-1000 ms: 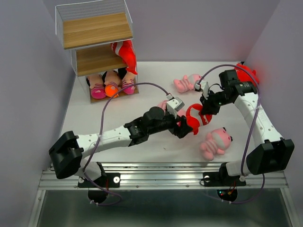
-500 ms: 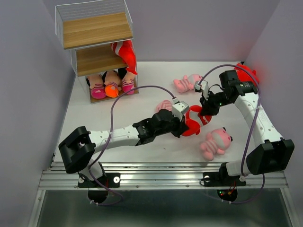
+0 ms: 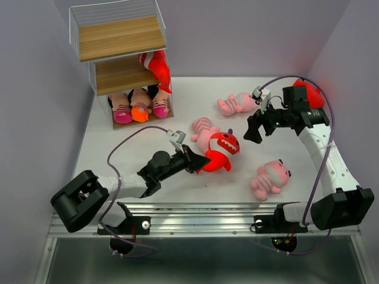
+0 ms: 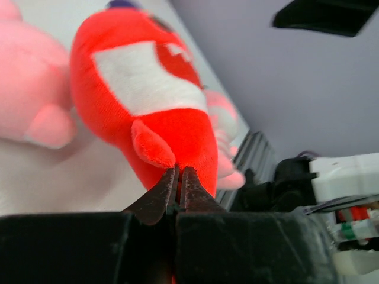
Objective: Place and organize the stuffed toys onto the shelf
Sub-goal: Pass the stuffed toy from the right arm to the left
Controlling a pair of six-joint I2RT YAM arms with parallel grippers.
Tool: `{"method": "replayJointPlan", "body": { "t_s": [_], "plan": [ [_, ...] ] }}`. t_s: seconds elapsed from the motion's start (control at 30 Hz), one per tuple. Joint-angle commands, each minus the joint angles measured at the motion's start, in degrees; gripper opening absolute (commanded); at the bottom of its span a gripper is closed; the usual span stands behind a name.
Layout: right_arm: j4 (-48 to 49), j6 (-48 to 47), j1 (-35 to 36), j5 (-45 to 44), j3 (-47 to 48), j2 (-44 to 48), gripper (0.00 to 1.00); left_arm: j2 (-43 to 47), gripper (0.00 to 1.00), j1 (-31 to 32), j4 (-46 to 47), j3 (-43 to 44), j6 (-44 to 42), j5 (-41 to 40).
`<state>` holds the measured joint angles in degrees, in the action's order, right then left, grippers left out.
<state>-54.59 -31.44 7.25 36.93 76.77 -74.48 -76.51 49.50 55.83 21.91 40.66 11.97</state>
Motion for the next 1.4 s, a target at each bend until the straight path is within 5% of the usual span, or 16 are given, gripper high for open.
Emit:
{"method": "replayJointPlan", "body": {
  "t_s": [0.0, 0.23, 0.4, 0.63, 0.93, 1.37],
  "plan": [
    [11.4, 12.7, -2.2, 2.8, 1.7, 2.5, 1.0, 6.0, 0.0, -0.9, 22.3, -5.0, 7.1, -2.7],
    [14.9, 19.0, -3.6, 26.2, -2.3, 1.6, 1.0, 8.0, 0.0, -1.1, 36.3, -8.9, 12.7, -7.0],
    [21.4, 29.2, -3.6, 34.6, -7.9, 1.0, 1.0, 8.6, 0.0, -1.0, 45.6, -11.2, 13.6, -9.4],
    [30.6, 44.8, -3.6, 31.0, -14.4, -0.2, 1.0, 7.8, 0.0, -0.7, 53.5, -11.4, 13.0, -10.5],
    [36.7, 66.7, -3.6, 12.4, -18.0, 2.4, 1.0, 9.3, 0.0, 0.2, 53.6, -6.5, 9.4, -11.4],
    [54.5, 87.1, -3.6, 19.2, -26.7, 3.5, 1.0, 7.8, 0.0, 1.8, 54.7, -0.9, 7.8, -11.4]
  ]
}}
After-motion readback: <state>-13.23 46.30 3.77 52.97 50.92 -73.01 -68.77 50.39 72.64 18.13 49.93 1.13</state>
